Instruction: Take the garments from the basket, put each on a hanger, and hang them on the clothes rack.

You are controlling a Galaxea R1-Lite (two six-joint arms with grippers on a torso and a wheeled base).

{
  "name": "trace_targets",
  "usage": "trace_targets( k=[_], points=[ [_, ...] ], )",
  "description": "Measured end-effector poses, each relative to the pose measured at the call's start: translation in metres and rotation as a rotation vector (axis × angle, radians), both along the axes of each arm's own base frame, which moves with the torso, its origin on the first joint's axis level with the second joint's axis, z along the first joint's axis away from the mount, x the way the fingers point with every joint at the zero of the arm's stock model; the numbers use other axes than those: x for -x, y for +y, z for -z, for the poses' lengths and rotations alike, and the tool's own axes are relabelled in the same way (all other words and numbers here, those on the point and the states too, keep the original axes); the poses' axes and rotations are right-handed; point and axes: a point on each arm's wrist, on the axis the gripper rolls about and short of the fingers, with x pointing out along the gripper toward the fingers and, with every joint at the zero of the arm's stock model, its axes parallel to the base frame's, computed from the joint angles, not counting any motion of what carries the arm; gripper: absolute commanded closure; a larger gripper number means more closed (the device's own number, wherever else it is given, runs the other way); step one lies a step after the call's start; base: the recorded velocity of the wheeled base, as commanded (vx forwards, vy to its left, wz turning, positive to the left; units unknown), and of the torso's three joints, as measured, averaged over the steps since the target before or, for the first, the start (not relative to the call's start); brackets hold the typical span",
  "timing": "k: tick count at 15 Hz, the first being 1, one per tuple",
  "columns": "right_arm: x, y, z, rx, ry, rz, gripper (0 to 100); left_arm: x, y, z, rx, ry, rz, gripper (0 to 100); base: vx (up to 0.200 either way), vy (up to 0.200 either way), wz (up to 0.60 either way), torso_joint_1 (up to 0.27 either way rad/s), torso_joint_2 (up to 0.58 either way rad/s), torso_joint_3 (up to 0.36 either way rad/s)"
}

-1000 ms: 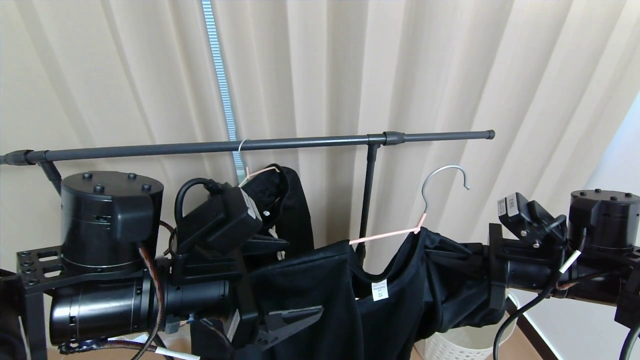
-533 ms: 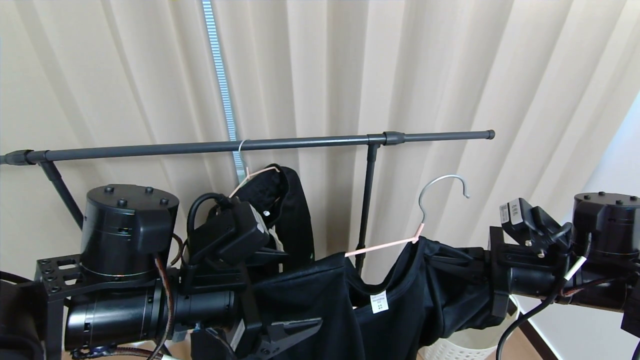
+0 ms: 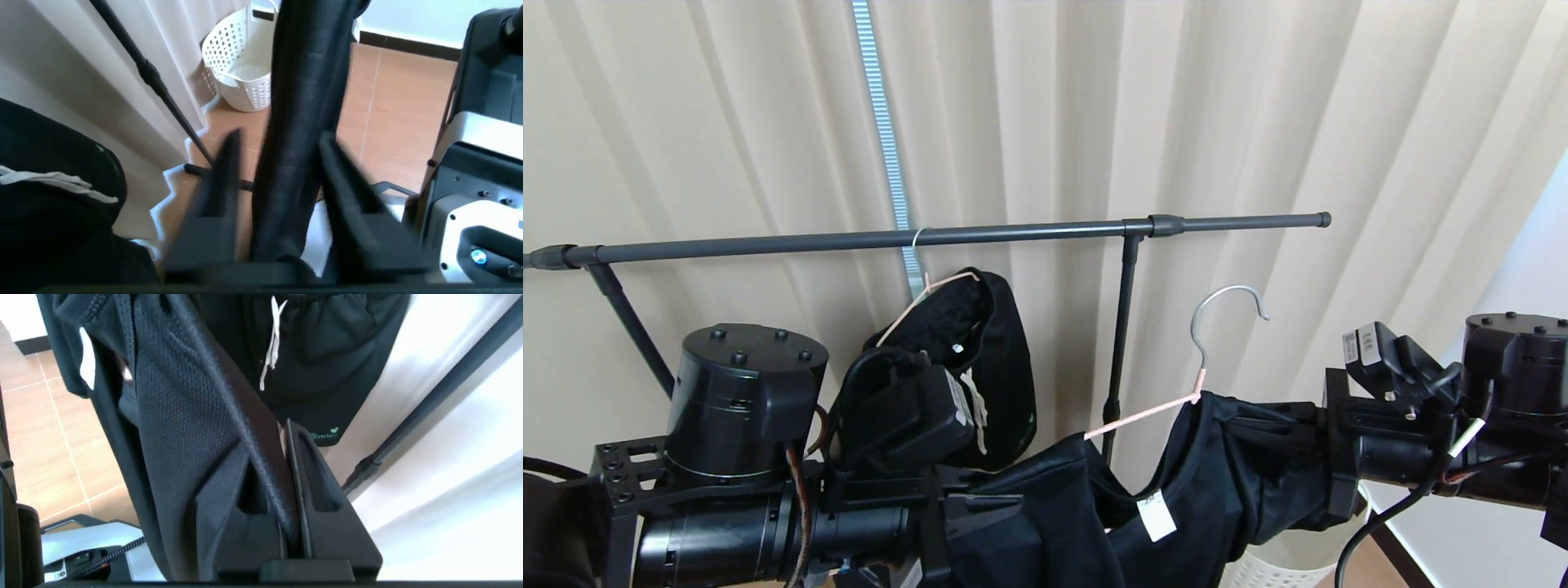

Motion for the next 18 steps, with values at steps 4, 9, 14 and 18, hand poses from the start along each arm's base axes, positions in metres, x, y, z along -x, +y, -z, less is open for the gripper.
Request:
trace_targets(
  k=[4, 9, 14, 18],
  points=[
    [-0.001, 0.000, -0.001, 0.001, -0.003, 0.003, 100, 0.000, 0.002, 0.001, -0.003, 0.000, -0.004, 100, 0.000, 0.000, 0.00, 0.000, 0.00, 0.000],
    [-0.002, 0.000, 0.000, 0.009, -0.002, 0.026, 0, 0.001, 0.004, 0.003, 0.010, -0.008, -0.014, 100, 0.000, 0.000, 0.00, 0.000, 0.00, 0.000],
    [-0.003, 0.000, 0.002, 0.013, 0.005, 0.027, 0, 0.001, 0.008, 0.004, 0.031, -0.030, -0.033, 100, 0.000, 0.000, 0.00, 0.000, 0.00, 0.000],
    [-0.005, -0.003, 0.004, 0.033, -0.020, 0.032, 0, 0.005, 0.013, 0.002, 0.038, -0.040, -0.039, 100, 0.000, 0.000, 0.00, 0.000, 0.00, 0.000]
  ],
)
